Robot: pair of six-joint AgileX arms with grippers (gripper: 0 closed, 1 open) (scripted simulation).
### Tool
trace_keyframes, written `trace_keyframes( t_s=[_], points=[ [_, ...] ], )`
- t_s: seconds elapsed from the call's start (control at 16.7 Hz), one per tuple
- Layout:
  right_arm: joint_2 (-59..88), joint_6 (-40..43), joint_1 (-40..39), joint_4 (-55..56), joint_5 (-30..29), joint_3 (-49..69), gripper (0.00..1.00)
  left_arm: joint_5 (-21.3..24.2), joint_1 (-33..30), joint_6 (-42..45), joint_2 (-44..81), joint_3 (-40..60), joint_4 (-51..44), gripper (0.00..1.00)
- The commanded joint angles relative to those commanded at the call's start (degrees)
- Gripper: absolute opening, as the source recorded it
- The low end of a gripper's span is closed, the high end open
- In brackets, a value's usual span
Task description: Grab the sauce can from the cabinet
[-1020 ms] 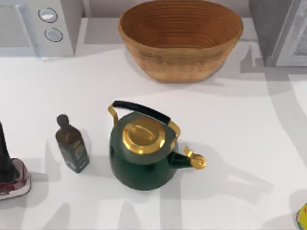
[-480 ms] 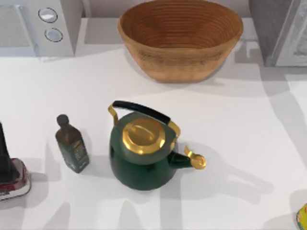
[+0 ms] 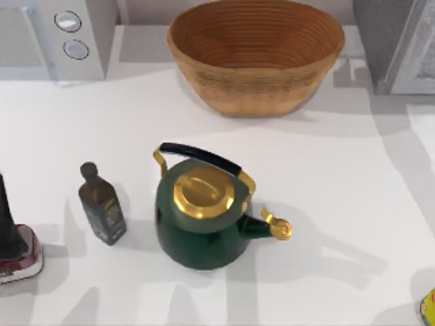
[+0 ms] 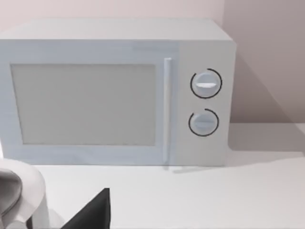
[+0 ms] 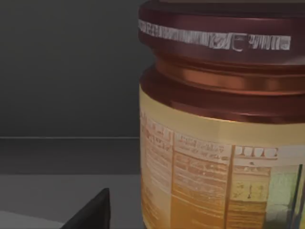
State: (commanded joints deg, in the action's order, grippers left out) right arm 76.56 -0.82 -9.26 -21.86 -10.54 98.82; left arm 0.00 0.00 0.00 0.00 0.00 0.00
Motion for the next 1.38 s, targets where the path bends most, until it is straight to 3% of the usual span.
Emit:
trace_keyframes(
  t_s=[0.84, 1.38],
  points=[
    [11.9, 0.0, 2.2, 1.8, 2.0, 10.1, 1.00, 0.0, 0.0, 0.0, 0.0, 0.0, 0.0, 1.00],
    [11.9, 0.0, 2.2, 1.8, 2.0, 10.1, 0.32, 0.0, 0.0, 0.0, 0.0, 0.0, 0.0, 1.00]
  ],
)
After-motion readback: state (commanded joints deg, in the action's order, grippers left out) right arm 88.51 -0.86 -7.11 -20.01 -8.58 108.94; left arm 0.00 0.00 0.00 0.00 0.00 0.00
